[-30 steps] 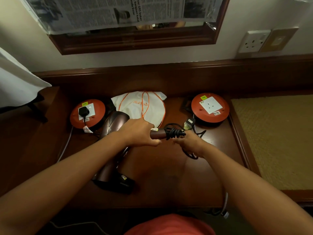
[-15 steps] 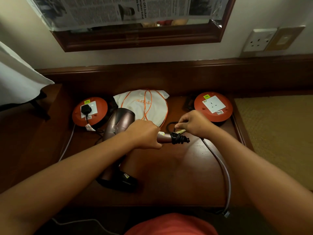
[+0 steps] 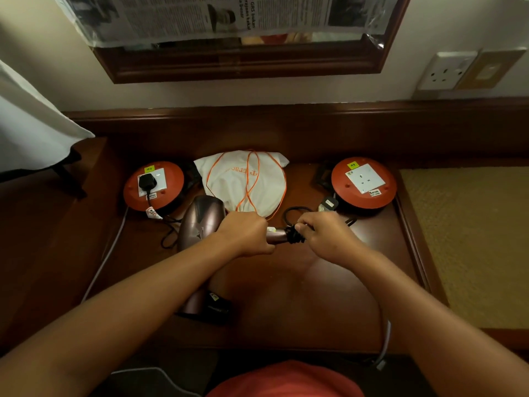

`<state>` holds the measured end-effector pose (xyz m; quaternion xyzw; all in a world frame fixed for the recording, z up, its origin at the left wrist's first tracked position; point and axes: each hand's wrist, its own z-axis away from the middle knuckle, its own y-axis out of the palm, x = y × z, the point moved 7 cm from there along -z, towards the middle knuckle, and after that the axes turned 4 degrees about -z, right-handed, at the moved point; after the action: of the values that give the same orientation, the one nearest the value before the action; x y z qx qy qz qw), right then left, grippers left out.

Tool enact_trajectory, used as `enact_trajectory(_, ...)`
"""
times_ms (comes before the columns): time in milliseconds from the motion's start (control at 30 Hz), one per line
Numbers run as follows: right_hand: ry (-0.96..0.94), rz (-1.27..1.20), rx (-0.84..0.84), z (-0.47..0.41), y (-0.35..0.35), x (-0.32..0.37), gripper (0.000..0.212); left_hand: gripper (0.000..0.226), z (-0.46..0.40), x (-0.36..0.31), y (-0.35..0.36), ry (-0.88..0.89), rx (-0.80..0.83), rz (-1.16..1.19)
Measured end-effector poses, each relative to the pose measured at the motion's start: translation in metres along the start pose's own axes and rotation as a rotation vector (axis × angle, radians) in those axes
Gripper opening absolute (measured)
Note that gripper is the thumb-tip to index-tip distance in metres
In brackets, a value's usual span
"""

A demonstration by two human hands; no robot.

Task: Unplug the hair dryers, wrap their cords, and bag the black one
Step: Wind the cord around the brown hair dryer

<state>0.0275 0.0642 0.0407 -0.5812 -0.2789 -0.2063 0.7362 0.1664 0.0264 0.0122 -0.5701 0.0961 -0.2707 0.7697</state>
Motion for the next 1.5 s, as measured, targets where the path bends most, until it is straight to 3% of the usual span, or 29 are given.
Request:
enact_trajectory(100,0.021,-0.119,0.008,0.009,0.017,-0.004,0.018,0.041,-0.001,0.007,-0.001,-0.046,-0.015,0.030)
enact_trajectory(233,0.129,-0.371,0.001,0.021,0.038,-0.012,0.041,0.042,-0.002,0.013,-0.005,-0.080,-0.036,0.068)
enact_trajectory(300,0.143,-0.435,-0.040,0.027,0.040,-0.013,0.043,0.041,-0.002,0.014,-0.007,-0.091,-0.044,0.079)
enact_trajectory(467,0.115,-0.575,-0.141,0.031,0.041,-0.008,0.013,0.042,-0.004,0.013,-0.010,-0.116,-0.069,0.126)
enact_trajectory(667,0.315,-0.963,0.024,0.038,0.062,-0.013,0.025,0.046,-0.006,0.012,-0.013,-0.120,-0.093,0.166)
enact_trajectory(800,0.391,-1.094,0.173,0.037,0.078,-0.023,0.043,0.045,-0.005,0.013,-0.014,-0.113,-0.084,0.189)
enact_trajectory(933,0.367,-1.376,0.339,0.034,0.095,-0.023,0.030,0.044,-0.003,0.015,-0.017,-0.102,-0.083,0.207)
enact_trajectory(1033,0.392,-1.279,0.355,0.033,0.102,-0.032,0.029,0.041,-0.001,0.017,-0.018,-0.091,-0.065,0.204)
enact_trajectory(1233,0.416,-1.027,0.422,0.033,0.110,-0.039,0.061,0.038,0.003,0.024,-0.024,-0.069,-0.062,0.242)
enact_trajectory(1433,0.448,-1.386,0.498,0.026,0.117,-0.031,0.035,0.031,0.008,0.028,-0.031,-0.042,-0.074,0.281)
enact_trajectory(1500,0.455,-1.344,0.473,0.021,0.116,-0.036,0.030,0.030,0.010,0.026,-0.031,-0.010,-0.053,0.281)
